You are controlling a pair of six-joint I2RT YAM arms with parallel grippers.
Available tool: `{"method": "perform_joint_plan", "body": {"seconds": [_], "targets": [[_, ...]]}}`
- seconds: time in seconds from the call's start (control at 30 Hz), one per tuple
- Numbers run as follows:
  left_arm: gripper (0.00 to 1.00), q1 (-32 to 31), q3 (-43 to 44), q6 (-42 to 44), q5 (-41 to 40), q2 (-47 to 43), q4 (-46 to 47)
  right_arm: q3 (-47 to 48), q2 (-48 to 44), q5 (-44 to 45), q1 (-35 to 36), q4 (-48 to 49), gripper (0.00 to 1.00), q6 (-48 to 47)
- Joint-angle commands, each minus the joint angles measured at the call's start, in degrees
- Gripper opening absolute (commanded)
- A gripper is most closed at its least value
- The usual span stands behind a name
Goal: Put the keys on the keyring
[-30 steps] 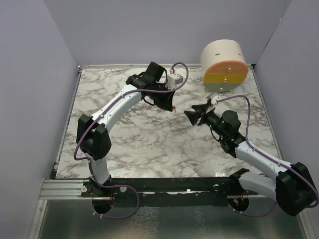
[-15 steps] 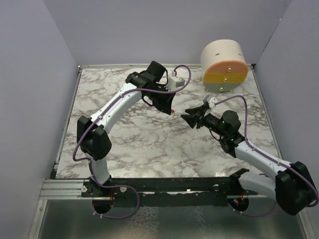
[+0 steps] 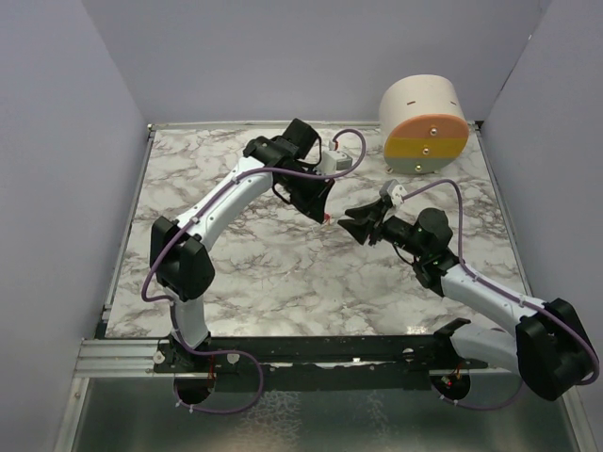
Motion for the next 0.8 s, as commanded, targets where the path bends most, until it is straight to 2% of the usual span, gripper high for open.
{"method": "perform_joint_plan", "body": {"seconds": [0.0, 0.2, 0.5, 0.77], "targets": [[0.0, -1.0, 1.5, -2.0, 1.8, 0.2, 1.8, -0.1, 0.3, -0.7, 0.0, 2.5, 0.37, 0.3], [0.0, -2.7, 2.0, 0.3, 3.9, -0.1, -0.1, 0.0, 1.1, -3.3, -0.1, 3.3, 0.37, 0.2], [0.0, -3.0, 3.9, 4.9, 1.8, -0.1, -7.2, 0.4, 0.7, -6.6, -0.1, 2.1, 0.36, -0.8], [0.0, -3.0, 2.6, 6.3, 2.0, -2.2, -7.5, 0.7, 1.4, -12.1, -0.1, 1.8, 0.35, -2.7]]}}
